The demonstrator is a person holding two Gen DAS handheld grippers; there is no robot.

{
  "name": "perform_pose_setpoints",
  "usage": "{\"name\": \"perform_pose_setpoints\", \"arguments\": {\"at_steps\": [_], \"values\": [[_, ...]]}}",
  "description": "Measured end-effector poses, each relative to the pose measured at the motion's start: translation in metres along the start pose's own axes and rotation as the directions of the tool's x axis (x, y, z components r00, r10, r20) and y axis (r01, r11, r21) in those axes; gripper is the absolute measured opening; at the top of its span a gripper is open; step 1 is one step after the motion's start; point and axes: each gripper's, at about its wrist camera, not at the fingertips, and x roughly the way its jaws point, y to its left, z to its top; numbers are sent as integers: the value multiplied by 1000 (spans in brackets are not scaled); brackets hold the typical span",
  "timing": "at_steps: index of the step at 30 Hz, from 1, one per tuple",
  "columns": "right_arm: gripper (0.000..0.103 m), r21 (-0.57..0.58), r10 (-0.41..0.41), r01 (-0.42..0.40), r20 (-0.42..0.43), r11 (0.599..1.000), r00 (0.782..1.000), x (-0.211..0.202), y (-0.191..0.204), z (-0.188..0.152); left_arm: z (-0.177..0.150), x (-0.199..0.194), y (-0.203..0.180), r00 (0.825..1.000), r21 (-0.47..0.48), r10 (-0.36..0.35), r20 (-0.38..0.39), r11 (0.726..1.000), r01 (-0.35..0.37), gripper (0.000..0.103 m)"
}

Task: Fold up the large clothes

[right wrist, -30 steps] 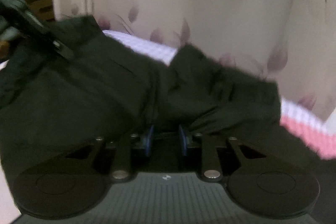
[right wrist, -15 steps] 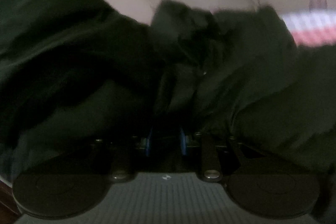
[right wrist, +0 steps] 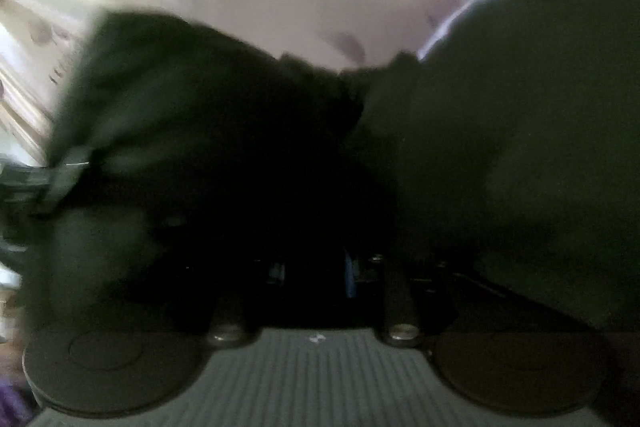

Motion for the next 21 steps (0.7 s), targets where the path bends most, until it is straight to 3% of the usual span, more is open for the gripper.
{"name": "perform_pose_setpoints", "arguments": {"at_steps": [2, 4, 5, 6, 8, 9, 11, 16, 19, 21], "values": [[30, 29, 30, -31, 38, 999, 999, -28, -7, -4, -7, 9, 18, 994, -37, -109, 25, 993, 110, 45], [33, 62, 42, -47, 71, 997, 997, -52, -11, -12, -14, 16, 31, 984, -49, -170, 60, 984, 173, 45], [42, 81, 56, -63, 89, 995, 994, -61, -16, -12, -18, 21, 37, 972, -52, -222, 76, 973, 226, 45], [60, 98, 66, -77, 108, 992, 992, -68, -20, -14, -20, 22, 42, 954, -41, -281, 103, 957, 286, 45], [80, 140, 98, -120, 154, 983, 983, -86, -26, -18, -28, 23, 50, 913, 43, -361, 188, 932, 359, 45], [85, 149, 119, -146, 178, 978, 977, -96, -25, -20, -32, 22, 54, 894, 66, -385, 230, 923, 380, 45], [88, 149, 107, -138, 200, 979, 974, -106, -20, -15, -43, 24, 68, 845, 55, -434, 312, 896, 440, 45], [88, 83, 78, -91, 153, 992, 985, -114, 9, -18, -66, 23, 72, 797, 92, -455, 397, 884, 459, 45], [89, 58, 35, -43, 134, 997, 990, -95, 25, -10, -84, 6, 84, 746, 34, -442, 498, 869, 493, 47], [89, 13, 0, -1, 111, 1000, 994, -79, 36, -5, -104, -12, 93, 710, 7, -429, 558, 858, 513, 56]]}}
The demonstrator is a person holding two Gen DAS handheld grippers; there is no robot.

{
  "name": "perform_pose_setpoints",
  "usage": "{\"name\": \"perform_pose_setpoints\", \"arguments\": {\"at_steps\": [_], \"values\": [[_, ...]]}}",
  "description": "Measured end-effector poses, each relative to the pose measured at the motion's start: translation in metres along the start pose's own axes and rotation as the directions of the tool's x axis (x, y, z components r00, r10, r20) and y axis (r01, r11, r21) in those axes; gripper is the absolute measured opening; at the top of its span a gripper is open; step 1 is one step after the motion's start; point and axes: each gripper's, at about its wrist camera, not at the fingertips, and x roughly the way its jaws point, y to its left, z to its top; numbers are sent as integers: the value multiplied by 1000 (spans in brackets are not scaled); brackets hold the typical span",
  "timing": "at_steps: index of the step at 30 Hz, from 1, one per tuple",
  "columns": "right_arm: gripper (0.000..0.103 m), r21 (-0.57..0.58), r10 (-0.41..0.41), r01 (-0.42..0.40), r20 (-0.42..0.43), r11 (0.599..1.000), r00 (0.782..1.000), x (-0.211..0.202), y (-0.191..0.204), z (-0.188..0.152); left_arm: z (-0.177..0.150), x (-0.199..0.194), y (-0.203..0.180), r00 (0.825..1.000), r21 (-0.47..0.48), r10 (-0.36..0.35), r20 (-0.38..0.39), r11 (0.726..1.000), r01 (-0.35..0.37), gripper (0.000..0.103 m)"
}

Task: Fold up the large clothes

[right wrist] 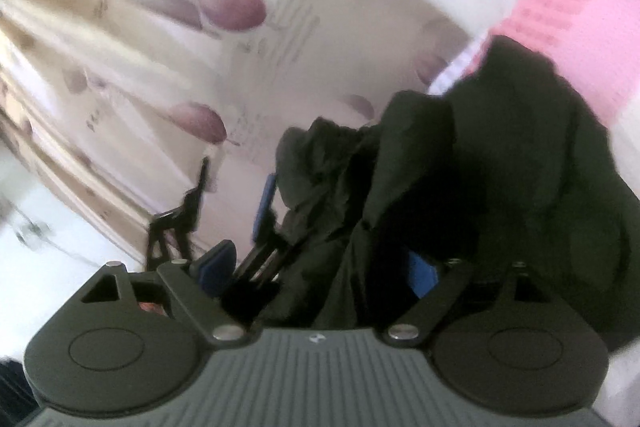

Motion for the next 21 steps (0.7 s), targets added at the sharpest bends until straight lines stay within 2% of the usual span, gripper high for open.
{"name": "perform_pose_setpoints", "arguments": {"at_steps": [3, 6, 8, 11, 13, 14, 16, 18, 19, 20, 21], "values": [[89, -9, -25, 24, -30, 1000, 999, 20, 6, 5, -12, -28, -13, 996, 92, 84, -12, 992, -82, 58], [89, -43, -55, 53, -52, 998, 997, 31, 17, 10, -35, -39, -24, 984, 186, 150, -101, 974, -129, 58], [89, -56, -78, 73, -86, 996, 993, 42, 22, 13, -50, -44, -18, 974, 194, 155, -167, 973, -121, 58], [88, -126, -169, 152, -136, 980, 976, 68, 25, 15, -64, -49, -1, 971, 176, 150, -186, 977, -117, 59], [64, -247, -237, 191, -172, 950, 956, 94, 31, 14, -69, -45, 5, 964, 188, 162, -209, 975, -123, 58], [57, -324, -284, 216, -182, 921, 941, 106, 34, 11, -72, -43, 4, 959, 214, 188, -212, 967, -142, 58], [41, -403, -308, 209, -199, 891, 930, 119, 38, 16, -67, -41, 0, 957, 221, 190, -217, 965, -141, 59], [17, -440, -311, 207, -179, 874, 933, 114, 49, 31, -61, -48, -10, 960, 236, 184, -211, 963, -132, 65], [15, -454, -292, 195, -152, 869, 944, 107, 59, 43, -56, -56, -17, 964, 246, 178, -198, 961, -127, 66], [11, -466, -272, 181, -135, 866, 953, 100, 66, 52, -54, -62, -24, 967, 260, 178, -180, 957, -128, 72], [10, -486, -263, 177, -115, 856, 958, 94, 76, 63, -53, -69, -31, 970, 279, 188, -156, 950, -139, 86]]}}
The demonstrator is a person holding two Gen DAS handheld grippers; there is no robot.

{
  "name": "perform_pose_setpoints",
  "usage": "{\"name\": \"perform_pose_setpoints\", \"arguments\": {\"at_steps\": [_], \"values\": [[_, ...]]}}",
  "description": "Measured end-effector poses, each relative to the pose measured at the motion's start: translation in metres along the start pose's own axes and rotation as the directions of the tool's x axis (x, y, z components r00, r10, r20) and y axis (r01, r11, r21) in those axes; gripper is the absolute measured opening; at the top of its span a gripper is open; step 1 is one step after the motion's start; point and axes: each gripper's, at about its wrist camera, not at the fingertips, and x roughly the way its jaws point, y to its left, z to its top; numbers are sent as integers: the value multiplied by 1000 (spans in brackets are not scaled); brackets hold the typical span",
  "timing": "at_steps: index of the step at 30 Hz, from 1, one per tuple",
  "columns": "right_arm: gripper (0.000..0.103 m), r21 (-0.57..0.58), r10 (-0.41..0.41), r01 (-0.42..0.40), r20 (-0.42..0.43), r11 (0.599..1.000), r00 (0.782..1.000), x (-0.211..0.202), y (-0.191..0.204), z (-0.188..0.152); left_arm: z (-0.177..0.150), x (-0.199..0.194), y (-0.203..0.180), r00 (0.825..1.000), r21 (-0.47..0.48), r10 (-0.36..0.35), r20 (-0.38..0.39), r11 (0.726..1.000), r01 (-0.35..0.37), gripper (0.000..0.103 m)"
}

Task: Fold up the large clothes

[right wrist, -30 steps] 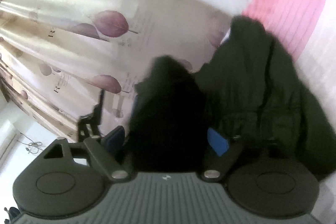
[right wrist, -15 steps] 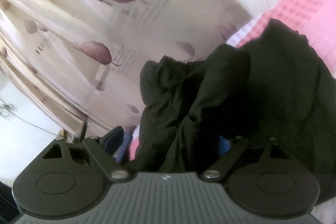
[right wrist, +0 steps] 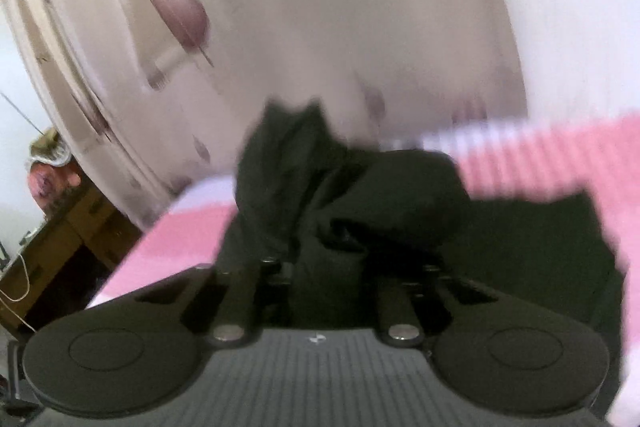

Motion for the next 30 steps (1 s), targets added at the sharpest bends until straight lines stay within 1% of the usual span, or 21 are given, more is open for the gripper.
{"name": "perform_pose_setpoints", "arguments": {"at_steps": [2, 4, 6, 7, 9, 10, 11, 12, 13, 14, 16, 19, 21, 22, 23, 24, 25, 26, 28, 29, 30], "values": [[9, -33, -22, 23, 24, 999, 999, -12, 1, 14, 0, -16, -11, 996, 52, 49, 70, 997, -53, 100], [8, -60, -41, 42, 26, 997, 999, -20, -3, 21, -1, -25, -15, 990, 97, 81, 111, 991, -92, 101], [8, -61, -70, 71, 16, 996, 997, -20, -13, 21, -1, -30, -10, 987, 99, 114, 113, 987, -126, 101], [9, -34, -60, 60, -11, 998, 998, -14, -23, 20, -1, -29, -4, 986, 76, 125, 106, 988, -133, 101], [16, 66, -56, 58, -29, 996, 998, -4, -42, 11, -1, -25, 5, 986, 45, 131, 98, 990, -136, 101], [23, 119, -48, 52, -38, 992, 998, -2, -50, 7, -1, -21, 7, 986, 44, 134, 95, 989, -139, 101], [47, 186, -27, 39, -65, 982, 998, 1, -62, 3, -3, -18, 9, 987, 49, 137, 82, 989, -141, 101], [80, 228, -14, 32, -81, 973, 997, 1, -68, -1, 1, -16, 8, 988, 55, 139, 70, 988, -143, 101], [92, 262, -18, 41, -89, 964, 996, -2, -72, -5, 0, -14, 9, 988, 62, 140, 60, 988, -144, 101], [99, 278, -14, 38, -87, 960, 996, -7, -73, -9, 0, -10, 8, 989, 67, 137, 55, 988, -140, 102], [99, 305, 31, 2, -102, 952, 994, -18, -70, -16, 0, -5, 9, 990, 87, 137, 43, 986, -140, 102], [100, 302, 44, 11, -173, 953, 984, -18, -49, -23, 0, 2, 12, 991, 89, 128, 39, 987, -131, 102], [100, 224, 17, 37, -232, 974, 973, -13, -28, -29, -1, 2, 16, 992, 86, 121, 38, 989, -123, 102], [100, 172, 1, 40, -231, 984, 973, -10, -16, -31, -1, 2, 17, 992, 87, 118, 40, 989, -121, 102], [96, 77, -22, 40, -215, 996, 976, -4, 2, -33, -2, 1, 17, 992, 88, 117, 44, 989, -121, 102], [63, -27, -44, 39, -211, 999, 976, 4, 17, -35, -1, 2, 16, 992, 89, 121, 47, 988, -125, 102], [45, -121, -93, 68, -218, 990, 972, 14, 31, -38, 0, 2, 15, 991, 86, 129, 46, 987, -132, 102], [41, -226, -159, 106, -231, 968, 960, 28, 43, -42, 3, -1, 13, 990, 76, 135, 43, 987, -138, 101], [32, -337, -195, 110, -230, 935, 954, 36, 53, -39, 10, -10, 9, 990, 43, 137, 42, 989, -139, 101], [27, -348, -194, 110, -217, 931, 957, 31, 56, -30, 13, -16, 6, 989, 31, 138, 51, 990, -139, 102], [26, -357, -183, 109, -181, 928, 966, 20, 59, -18, 16, -22, 2, 988, 32, 137, 68, 990, -139, 102]]}}
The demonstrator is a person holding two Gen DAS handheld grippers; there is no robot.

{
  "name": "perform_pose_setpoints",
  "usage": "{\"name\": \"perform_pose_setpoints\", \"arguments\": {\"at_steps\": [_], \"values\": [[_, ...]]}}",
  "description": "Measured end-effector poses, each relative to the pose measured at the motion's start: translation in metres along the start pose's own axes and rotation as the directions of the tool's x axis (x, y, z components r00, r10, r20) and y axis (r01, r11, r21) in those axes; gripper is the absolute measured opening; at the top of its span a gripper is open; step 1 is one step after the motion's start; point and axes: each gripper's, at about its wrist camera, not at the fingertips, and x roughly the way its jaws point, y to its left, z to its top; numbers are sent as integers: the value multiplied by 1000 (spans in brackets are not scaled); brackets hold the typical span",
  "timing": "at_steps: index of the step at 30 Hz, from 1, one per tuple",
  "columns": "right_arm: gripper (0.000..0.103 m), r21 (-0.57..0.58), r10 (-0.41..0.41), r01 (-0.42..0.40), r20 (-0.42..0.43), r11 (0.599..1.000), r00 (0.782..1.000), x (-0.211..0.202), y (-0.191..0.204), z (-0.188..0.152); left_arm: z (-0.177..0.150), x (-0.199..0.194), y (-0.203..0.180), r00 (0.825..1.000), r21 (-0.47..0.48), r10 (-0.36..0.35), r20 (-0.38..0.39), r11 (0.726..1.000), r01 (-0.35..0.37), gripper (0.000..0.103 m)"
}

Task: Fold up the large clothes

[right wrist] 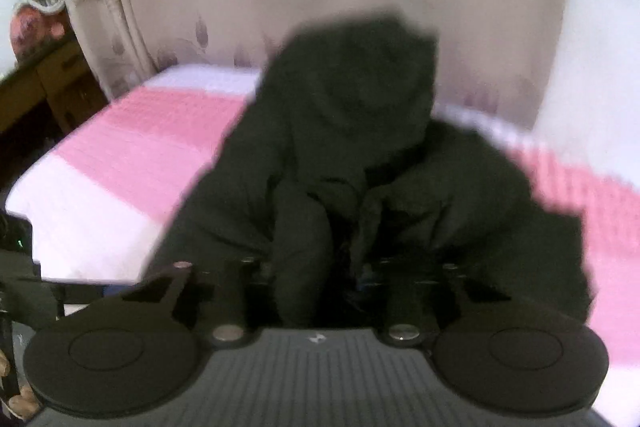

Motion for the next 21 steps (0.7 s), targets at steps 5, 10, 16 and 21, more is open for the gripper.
{"name": "perform_pose_setpoints", "arguments": {"at_steps": [5, 10, 16, 21], "values": [[23, 24, -27, 24, 161, 999, 987, -64, -34, 32, 4, -15, -13, 996, 82, 71, 45, 994, -74, 102], [23, 234, -90, 44, 191, 971, 977, -83, -103, -20, -11, 7, -16, 984, 156, 177, -22, 973, -171, 103], [23, 477, -94, -40, 254, 878, 963, -89, -175, -114, -28, 49, -22, 975, 254, 196, -102, 953, -165, 103], [24, 535, -130, -38, 274, 844, 953, -82, -216, -152, -35, 87, -21, 959, 286, 229, -166, 942, -175, 103]]}}
